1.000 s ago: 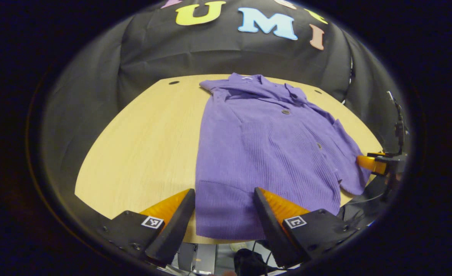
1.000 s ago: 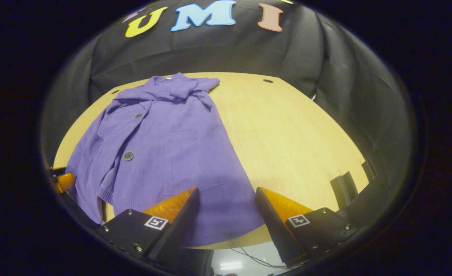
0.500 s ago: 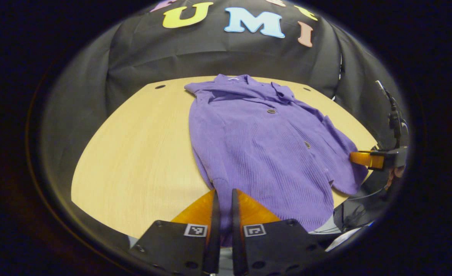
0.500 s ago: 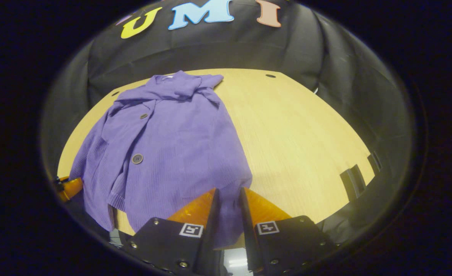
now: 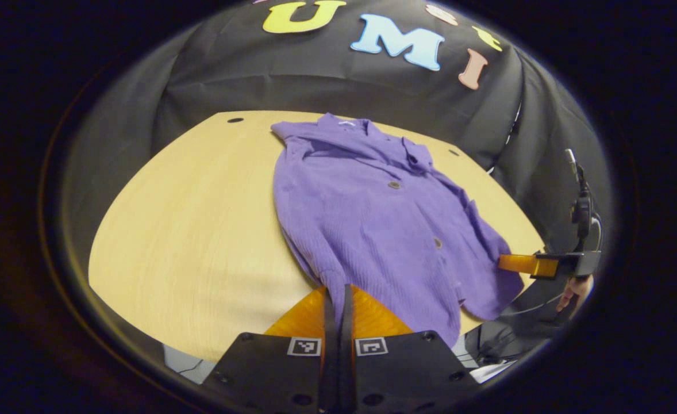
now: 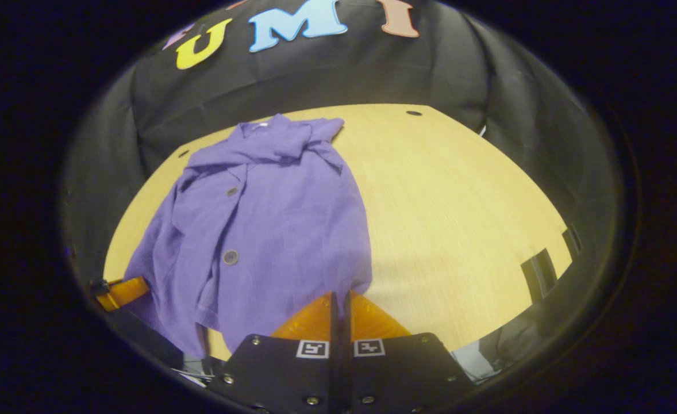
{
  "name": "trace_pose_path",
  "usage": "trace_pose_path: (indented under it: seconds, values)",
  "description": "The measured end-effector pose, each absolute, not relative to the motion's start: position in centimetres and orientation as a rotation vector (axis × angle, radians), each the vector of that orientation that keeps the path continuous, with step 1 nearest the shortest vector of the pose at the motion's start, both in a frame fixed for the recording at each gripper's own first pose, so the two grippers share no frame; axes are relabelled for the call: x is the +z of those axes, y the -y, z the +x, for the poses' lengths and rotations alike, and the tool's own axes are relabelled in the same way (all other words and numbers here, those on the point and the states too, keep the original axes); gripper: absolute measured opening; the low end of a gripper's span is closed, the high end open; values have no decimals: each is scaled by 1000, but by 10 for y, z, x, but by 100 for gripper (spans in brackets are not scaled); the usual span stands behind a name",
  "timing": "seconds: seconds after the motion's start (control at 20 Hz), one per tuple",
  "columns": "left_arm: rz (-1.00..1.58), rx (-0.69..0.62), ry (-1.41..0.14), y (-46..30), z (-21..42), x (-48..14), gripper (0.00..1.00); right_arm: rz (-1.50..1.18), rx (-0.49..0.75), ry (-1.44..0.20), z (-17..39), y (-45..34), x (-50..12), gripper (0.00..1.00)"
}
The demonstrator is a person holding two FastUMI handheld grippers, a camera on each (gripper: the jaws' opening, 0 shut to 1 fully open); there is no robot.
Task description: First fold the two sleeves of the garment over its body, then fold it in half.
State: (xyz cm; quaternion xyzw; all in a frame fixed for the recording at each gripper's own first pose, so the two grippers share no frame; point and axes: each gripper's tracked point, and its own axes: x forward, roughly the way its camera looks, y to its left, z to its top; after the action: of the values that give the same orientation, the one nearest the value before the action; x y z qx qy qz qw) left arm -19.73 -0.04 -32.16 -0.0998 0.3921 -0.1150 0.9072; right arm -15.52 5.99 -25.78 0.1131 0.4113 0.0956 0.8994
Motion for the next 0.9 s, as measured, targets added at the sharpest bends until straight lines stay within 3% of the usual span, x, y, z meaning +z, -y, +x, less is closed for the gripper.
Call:
trace_pose_path:
  seconds: [0.45,0.9]
  values:
    - [-267,-282,-632,-1,-133,-214,7,276,270,-640,-92,-73,-159,1]
    - [-296,-243,-500,-7,-23,-140,7,297,364,-520,6,-91,-79,1]
